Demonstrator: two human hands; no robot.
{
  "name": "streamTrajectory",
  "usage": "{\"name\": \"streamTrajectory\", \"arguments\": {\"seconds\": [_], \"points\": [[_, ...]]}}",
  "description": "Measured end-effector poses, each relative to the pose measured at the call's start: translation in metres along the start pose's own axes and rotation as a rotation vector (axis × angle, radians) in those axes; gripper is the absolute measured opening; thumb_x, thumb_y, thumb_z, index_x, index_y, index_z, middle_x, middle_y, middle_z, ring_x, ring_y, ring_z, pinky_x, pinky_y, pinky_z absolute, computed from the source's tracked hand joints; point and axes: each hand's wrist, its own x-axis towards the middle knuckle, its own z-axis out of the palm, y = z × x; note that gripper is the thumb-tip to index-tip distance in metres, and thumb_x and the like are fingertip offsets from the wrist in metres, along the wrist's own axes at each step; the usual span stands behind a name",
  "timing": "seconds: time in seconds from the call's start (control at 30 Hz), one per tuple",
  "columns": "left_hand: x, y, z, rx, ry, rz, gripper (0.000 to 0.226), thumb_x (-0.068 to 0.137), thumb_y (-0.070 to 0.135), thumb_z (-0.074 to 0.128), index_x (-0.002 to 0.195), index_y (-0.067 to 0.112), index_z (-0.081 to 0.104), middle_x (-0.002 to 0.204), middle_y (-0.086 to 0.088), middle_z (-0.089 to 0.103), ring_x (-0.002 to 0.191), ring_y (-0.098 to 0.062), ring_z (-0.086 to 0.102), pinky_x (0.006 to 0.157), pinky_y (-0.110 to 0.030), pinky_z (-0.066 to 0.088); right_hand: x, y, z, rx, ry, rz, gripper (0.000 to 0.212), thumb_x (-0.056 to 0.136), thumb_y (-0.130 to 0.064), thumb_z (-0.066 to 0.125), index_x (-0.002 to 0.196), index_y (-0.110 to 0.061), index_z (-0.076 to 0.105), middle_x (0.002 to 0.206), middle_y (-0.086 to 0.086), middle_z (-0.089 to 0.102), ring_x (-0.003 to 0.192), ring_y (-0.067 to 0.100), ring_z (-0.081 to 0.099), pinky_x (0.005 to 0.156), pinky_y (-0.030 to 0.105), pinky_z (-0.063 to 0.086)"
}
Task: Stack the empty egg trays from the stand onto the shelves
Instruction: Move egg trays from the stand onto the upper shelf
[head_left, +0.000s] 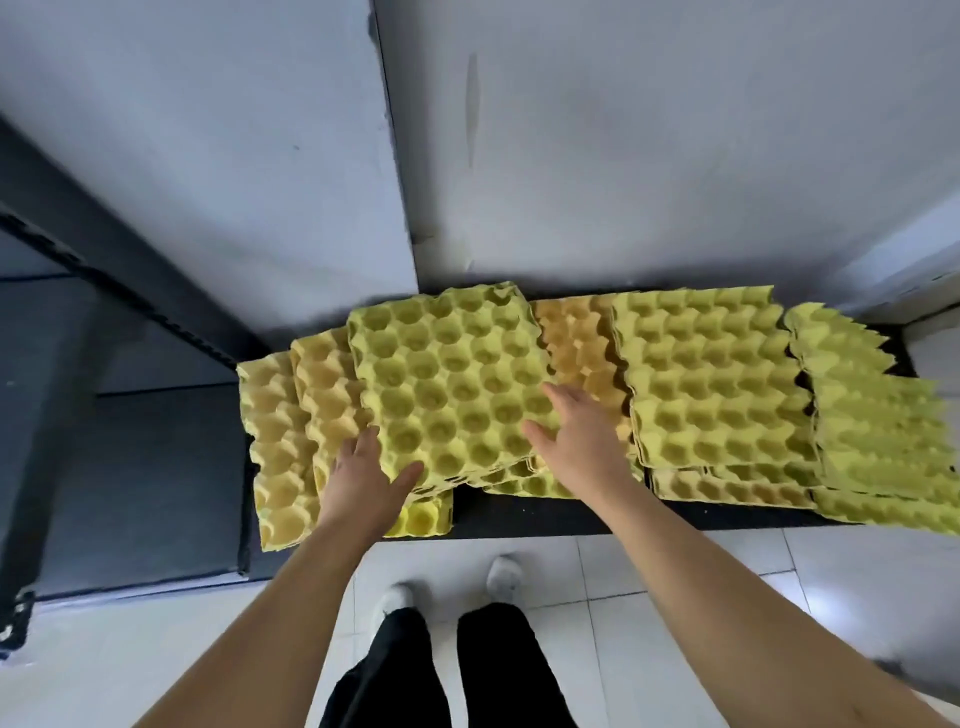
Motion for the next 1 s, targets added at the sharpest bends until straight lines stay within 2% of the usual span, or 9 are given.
{"name": "streamTrajectory", "arguments": {"seconds": [0.1,0.2,0.23,0.3,0.4,0.5,0.73,0.9,1.0], "points": [[0.015,-0.006,0.02,-0.037,0.003,-0.076,0.089,0.085,0.049,0.065,0.153,0.02,0.015,0.153,-0.013,0.021,0.135,-0.036,0.033,0.104,-0.049,0.037,0.025,0.019,0.019,0.002,-0.086,0.027,0.062,0.091,-0.052,0.047,0.145,-0.026,0.032,0.15,0.012,0.031,0.123,0.026,0.048,0.101,0.044,0.044],[0.03,-0.012,0.036,-0.057,-0.014,-0.124,0.097,0.083,0.052,0.065,0.154,0.023,0.005,0.156,-0.011,0.013,0.138,-0.039,0.027,0.106,-0.051,0.033,0.043,0.036,0.04,0.001,-0.158,0.06,0.07,0.085,-0.065,0.04,0.145,-0.036,0.023,0.152,0.015,0.025,0.079,0.009,0.047,0.09,0.046,0.052],[0.035,-0.013,0.041,-0.07,-0.02,-0.131,0.098,0.083,0.052,0.065,0.154,0.024,0.003,0.157,-0.01,0.013,0.138,-0.038,0.027,0.107,-0.052,0.034,0.049,0.041,0.047,0.001,-0.177,0.076,0.073,0.081,-0.07,0.037,0.145,-0.039,0.019,0.153,0.017,0.022,0.077,0.008,0.044,0.088,0.048,0.053],[0.044,-0.015,0.049,-0.108,-0.018,-0.141,0.101,0.082,0.05,0.067,0.154,0.023,0.001,0.156,-0.011,0.018,0.138,-0.037,0.028,0.108,-0.053,0.033,0.058,0.05,0.058,-0.011,-0.214,0.124,0.077,0.08,-0.072,0.039,0.146,-0.042,0.013,0.154,0.021,0.015,0.106,0.021,0.055,0.1,0.05,0.045],[0.051,-0.016,0.058,-0.169,-0.004,-0.156,0.103,0.081,0.045,0.071,0.154,0.022,0.001,0.153,-0.011,0.025,0.136,-0.035,0.033,0.108,-0.052,0.034,0.066,0.057,0.066,0.016,-0.235,0.169,0.078,0.084,-0.065,0.048,0.148,-0.044,0.009,0.155,0.019,0.012,0.136,0.038,0.032,0.107,0.05,0.035],[0.051,-0.014,0.061,-0.229,0.025,-0.165,0.103,0.08,0.045,0.072,0.153,0.024,0.003,0.152,-0.01,0.024,0.131,-0.035,0.039,0.104,-0.051,0.038,0.07,0.059,0.072,0.055,-0.231,0.168,0.081,0.081,-0.065,0.054,0.147,-0.046,0.01,0.152,0.019,0.017,0.138,0.041,0.024,0.106,0.052,0.035],[0.044,-0.008,0.048,-0.387,0.109,-0.15,0.106,0.073,0.047,0.078,0.151,0.032,0.008,0.146,-0.012,0.024,0.131,-0.035,0.033,0.107,-0.049,0.033,0.065,0.048,0.059,0.261,-0.188,0.216,0.088,0.074,-0.051,0.072,0.144,-0.046,0.019,0.146,0.012,0.021,0.127,0.036,0.041,0.105,0.044,0.039],[0.029,0.007,0.028,-0.429,0.155,-0.078,0.097,0.08,0.043,0.072,0.152,0.028,0.01,0.148,-0.014,0.02,0.126,-0.032,0.041,0.1,-0.039,0.036,0.056,0.043,0.039,0.331,-0.088,0.189,0.088,0.061,-0.071,0.068,0.137,-0.055,0.028,0.147,0.009,0.025,0.118,0.029,0.046,0.105,0.052,0.039],[0.012,0.014,0.014,-0.47,0.182,-0.036,0.094,0.081,0.044,0.072,0.152,0.028,0.012,0.147,-0.012,0.02,0.127,-0.034,0.04,0.102,-0.041,0.035,0.039,0.032,0.016,0.337,-0.022,0.167,0.082,0.065,-0.068,0.067,0.139,-0.047,0.035,0.146,0.01,0.024,0.128,0.031,0.04,0.106,0.05,0.037]]}}
